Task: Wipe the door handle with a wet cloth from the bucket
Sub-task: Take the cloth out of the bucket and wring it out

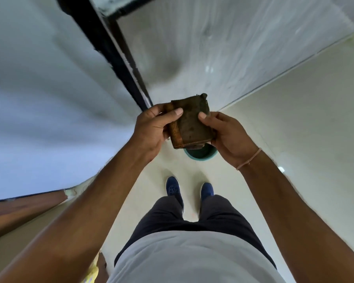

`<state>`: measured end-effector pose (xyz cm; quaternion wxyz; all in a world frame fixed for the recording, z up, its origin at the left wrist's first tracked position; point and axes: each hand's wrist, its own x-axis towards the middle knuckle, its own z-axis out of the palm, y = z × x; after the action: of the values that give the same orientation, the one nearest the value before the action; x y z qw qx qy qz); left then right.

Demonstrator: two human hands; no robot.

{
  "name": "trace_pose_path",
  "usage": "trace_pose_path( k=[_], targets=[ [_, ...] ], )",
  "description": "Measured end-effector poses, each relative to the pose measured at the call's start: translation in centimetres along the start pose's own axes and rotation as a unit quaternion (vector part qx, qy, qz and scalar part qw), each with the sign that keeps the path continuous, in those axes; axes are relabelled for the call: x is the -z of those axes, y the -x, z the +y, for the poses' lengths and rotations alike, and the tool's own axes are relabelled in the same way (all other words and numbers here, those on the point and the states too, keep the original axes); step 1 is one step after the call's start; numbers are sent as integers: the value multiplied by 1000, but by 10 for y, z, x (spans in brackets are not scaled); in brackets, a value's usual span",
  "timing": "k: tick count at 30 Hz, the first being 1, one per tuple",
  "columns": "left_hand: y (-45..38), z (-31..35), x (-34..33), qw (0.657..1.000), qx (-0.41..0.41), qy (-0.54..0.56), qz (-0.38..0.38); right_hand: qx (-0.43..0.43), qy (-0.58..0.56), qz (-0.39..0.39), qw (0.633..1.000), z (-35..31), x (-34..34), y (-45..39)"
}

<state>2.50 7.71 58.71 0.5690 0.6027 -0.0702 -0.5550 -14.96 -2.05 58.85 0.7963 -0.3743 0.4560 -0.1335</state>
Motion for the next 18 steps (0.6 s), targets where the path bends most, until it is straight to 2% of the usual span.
trace_pose_path(
  k=[7, 11, 14, 18],
  targets=[
    [70, 18, 32, 989, -76, 64, 108, 64, 11, -99, 993, -9, -55, 16],
    [122, 3, 45, 971, -101, 50, 210, 78, 39, -172, 981, -12, -84, 27],
    [159, -5, 64, 939, -165, 41, 300, 109, 142, -206, 962, -3, -116, 32],
    [211, -15, 100, 892, -214, 73, 392, 162, 271, -282, 906, 21, -168, 49]
  ],
)
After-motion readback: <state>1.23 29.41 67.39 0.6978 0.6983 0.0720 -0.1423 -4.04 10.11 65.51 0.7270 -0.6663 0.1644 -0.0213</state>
